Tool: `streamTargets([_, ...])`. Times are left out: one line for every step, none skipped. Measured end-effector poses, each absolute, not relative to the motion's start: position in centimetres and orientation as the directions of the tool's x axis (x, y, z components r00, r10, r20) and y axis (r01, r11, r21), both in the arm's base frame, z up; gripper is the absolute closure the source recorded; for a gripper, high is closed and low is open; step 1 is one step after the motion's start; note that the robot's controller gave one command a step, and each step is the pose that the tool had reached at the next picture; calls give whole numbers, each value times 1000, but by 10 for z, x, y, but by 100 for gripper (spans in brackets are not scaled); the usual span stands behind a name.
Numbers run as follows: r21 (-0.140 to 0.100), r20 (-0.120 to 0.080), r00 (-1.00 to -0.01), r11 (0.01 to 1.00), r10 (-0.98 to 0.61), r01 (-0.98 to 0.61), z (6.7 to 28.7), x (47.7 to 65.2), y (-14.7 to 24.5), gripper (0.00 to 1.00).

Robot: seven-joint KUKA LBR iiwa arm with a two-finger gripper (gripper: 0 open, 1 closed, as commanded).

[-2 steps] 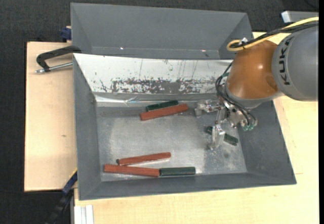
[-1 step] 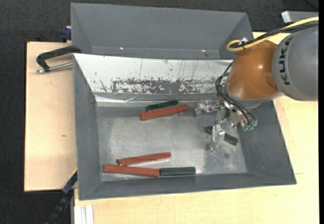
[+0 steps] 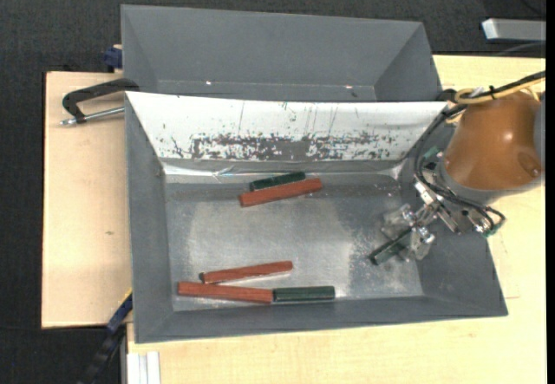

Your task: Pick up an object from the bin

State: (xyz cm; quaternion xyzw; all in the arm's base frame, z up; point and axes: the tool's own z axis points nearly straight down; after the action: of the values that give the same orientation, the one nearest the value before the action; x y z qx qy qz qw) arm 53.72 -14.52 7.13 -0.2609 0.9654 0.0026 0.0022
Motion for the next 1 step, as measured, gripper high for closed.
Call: streamTargets([4,-5,-864,864,-504,-504,71,537,-145,100])
